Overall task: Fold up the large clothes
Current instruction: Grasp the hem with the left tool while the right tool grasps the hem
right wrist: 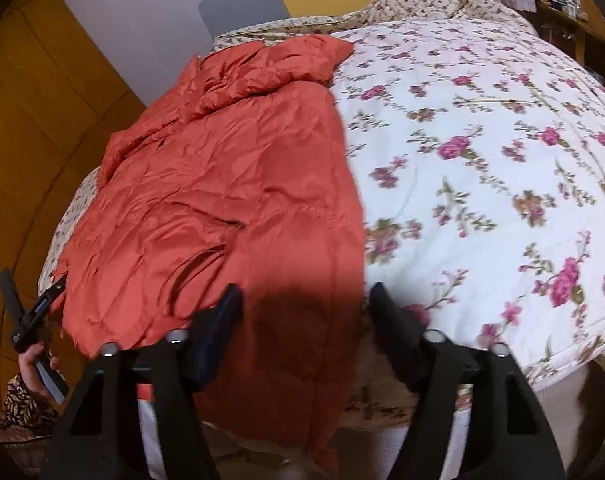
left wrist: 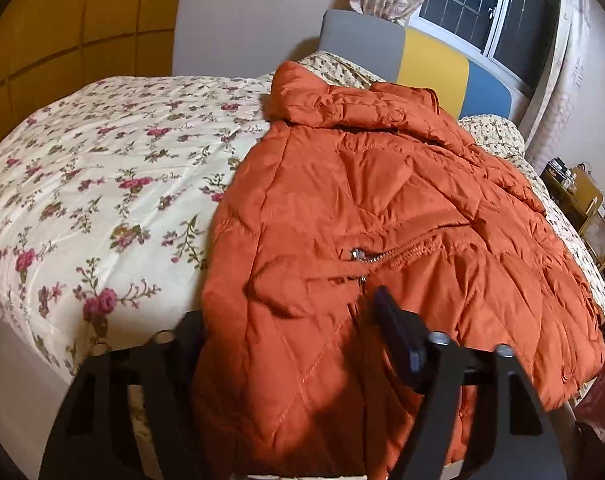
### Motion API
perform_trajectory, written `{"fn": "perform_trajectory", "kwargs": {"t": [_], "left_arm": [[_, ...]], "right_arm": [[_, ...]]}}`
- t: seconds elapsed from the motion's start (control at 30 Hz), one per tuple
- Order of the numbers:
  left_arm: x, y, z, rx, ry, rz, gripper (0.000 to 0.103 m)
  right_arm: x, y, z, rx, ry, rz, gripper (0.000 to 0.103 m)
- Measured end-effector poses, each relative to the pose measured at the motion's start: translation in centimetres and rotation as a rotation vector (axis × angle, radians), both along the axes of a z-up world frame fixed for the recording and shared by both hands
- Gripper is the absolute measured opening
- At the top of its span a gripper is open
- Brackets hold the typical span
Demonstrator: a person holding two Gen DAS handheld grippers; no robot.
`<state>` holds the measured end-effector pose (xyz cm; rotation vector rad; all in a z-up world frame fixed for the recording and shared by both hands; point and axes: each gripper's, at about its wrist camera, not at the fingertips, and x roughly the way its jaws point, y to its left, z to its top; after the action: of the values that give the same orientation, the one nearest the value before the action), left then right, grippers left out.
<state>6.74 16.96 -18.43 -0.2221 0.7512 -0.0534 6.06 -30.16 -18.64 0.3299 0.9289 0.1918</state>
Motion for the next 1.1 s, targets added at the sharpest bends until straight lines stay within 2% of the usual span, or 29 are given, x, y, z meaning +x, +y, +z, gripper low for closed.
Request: {"fn": "perform_trajectory", "kwargs": {"t": [0.03, 0.07, 0.13, 0.23, 0.4, 0.47, 0.57, 0.67, 0.73, 0.77, 0.83, 1.1], "left_arm": [[-0.1, -0.1, 0.0, -0.007, 0.001, 0.002, 0.053], [-0.2, -0.1, 0.0, -0.01, 0.006, 0.005, 0.048], [-0.5, -0.5, 0.2, -0.033, 0.01, -0.011, 0.027], [-1.3, -1.4, 1.0, -0.027, -0.005, -0.047, 0.018], [-3.4, -2.4, 3.2, -0.053, -0.059, -0.103, 0.015], [-4.7, -2.8, 4.2, -0.075, -0.078, -0.127, 0.015], [-6.4, -2.7, 5.9, -0.141, -0.106, -0.161, 0.015], [-7.1, -2.1, 7.6, -0.216, -0.141, -0.163, 0.015], [-6.6, -1.4, 8.3, -0.264, -0.153, -0.148, 0.015], [-6.0, -0.9, 8.7, -0.314, -0.158, -0.139, 0.015], [-5.1, -0.3, 9.1, -0.367, -0.168, -0.124, 0.015], [-0.7, 0.8, 10.5, -0.435, -0.199, -0.065, 0.015]], "right_arm": [[-0.1, 0.4, 0.0, 0.019, -0.001, 0.015, 0.051], [0.0, 0.7, -0.1, 0.016, -0.003, 0.02, 0.047], [0.1, 1.0, -0.1, 0.021, -0.01, 0.036, 0.034], [-0.1, 0.3, 0.2, 0.076, -0.022, 0.056, 0.018], [-1.4, -1.1, 1.9, 0.12, -0.056, 0.097, 0.013], [-1.9, -1.7, 2.7, 0.166, -0.077, 0.118, 0.013], [-3.7, -3.3, 4.9, 0.356, -0.157, 0.171, 0.013], [-3.2, -3.8, 5.7, 0.417, -0.19, 0.164, 0.013], [-2.5, -4.0, 5.7, 0.47, -0.193, 0.15, 0.012], [-1.9, -4.1, 5.7, 0.485, -0.194, 0.138, 0.012], [-0.9, -4.3, 6.1, 0.494, -0.208, 0.125, 0.012], [4.2, -4.7, 7.7, 0.524, -0.278, 0.053, 0.012]]}}
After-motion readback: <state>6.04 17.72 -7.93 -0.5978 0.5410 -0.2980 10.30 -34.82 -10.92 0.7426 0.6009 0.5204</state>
